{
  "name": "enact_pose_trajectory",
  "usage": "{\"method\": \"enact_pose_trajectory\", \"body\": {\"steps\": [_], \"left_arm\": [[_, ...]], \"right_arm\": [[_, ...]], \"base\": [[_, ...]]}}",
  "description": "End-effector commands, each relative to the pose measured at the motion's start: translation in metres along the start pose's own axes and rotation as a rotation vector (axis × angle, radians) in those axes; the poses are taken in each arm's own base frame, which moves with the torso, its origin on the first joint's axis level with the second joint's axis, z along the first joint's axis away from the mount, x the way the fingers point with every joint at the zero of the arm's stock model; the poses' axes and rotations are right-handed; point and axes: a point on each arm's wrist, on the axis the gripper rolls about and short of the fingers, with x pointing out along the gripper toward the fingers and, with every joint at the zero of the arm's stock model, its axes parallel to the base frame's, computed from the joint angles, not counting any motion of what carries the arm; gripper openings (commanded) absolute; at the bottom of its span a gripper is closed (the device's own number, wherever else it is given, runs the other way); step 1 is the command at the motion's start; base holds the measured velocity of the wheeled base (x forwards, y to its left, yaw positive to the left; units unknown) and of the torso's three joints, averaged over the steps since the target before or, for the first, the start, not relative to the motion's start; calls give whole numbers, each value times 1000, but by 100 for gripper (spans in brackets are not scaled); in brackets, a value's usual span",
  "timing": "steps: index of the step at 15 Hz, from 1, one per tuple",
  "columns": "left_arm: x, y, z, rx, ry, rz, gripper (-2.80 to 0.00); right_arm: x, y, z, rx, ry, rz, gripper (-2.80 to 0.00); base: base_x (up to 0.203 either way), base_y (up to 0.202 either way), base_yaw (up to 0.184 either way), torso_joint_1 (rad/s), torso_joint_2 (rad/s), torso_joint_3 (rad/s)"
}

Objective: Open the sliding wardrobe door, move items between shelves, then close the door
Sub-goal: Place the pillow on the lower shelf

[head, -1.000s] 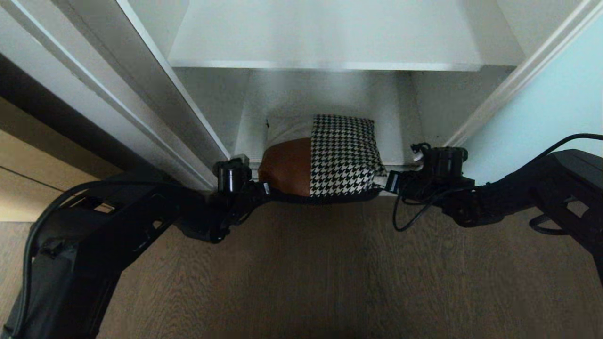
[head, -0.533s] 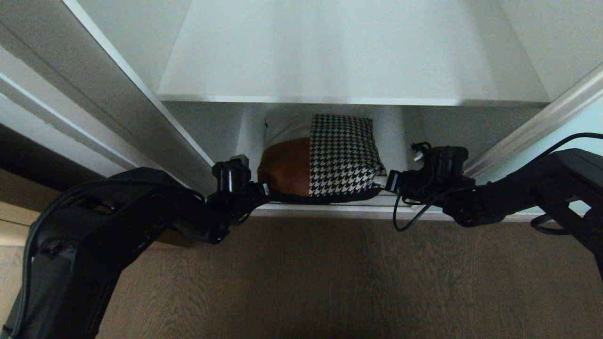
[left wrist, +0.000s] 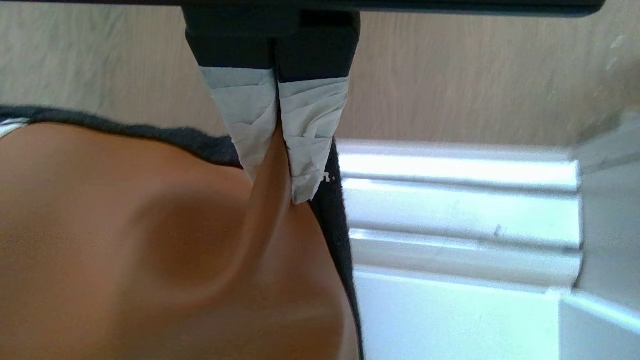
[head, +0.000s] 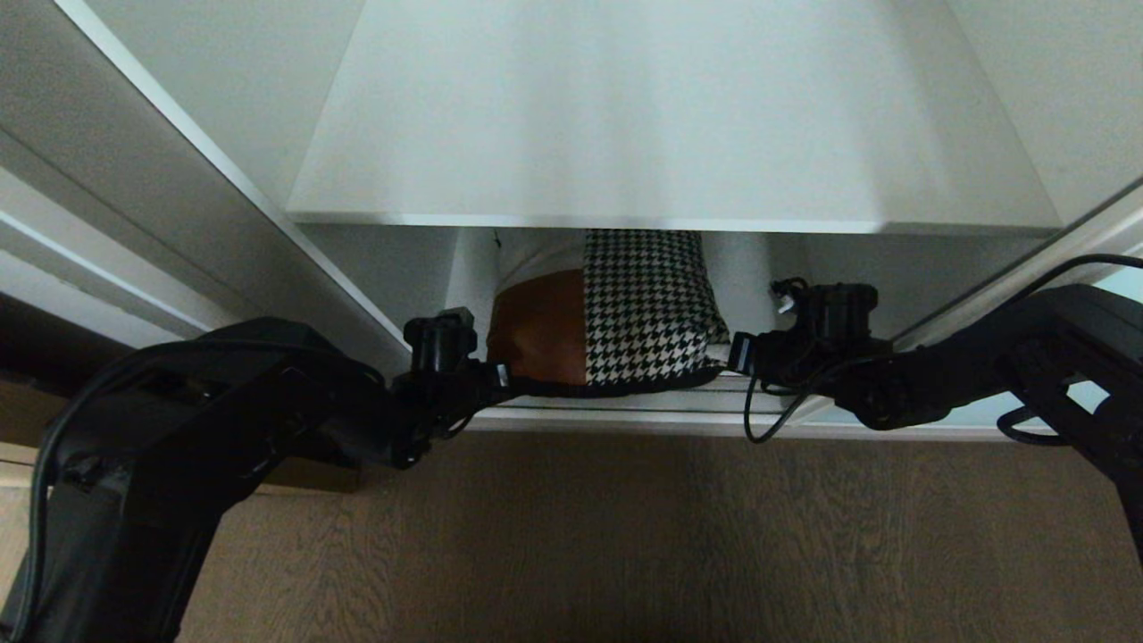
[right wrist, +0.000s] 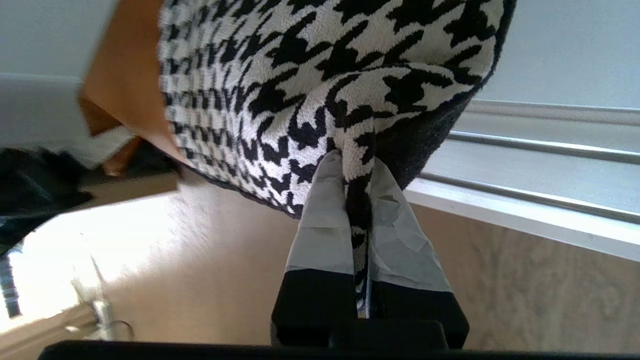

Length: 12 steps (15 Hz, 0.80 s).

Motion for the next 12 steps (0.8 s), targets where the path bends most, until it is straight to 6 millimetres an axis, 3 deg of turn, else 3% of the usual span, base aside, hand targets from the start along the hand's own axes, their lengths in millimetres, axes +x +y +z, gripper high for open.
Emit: {"method": "enact_pose_trajectory", "body": {"steps": [1,5,12], "left_arm": [[2,0,4,0,20,12,-280],[14,2,-7,3,50,41,-280],[33,2,12,-7,-21,120,-280]], "right_arm": [[8,-8,-9,2,11,-34,-280],[15,-13,-14,-2,11,-56,-280],[24,-19,-4,-2,-4,-63,-280]], "base": [[0,0,0,0,0,0],[0,0,0,0,0,0],[0,0,0,0,0,0]]}}
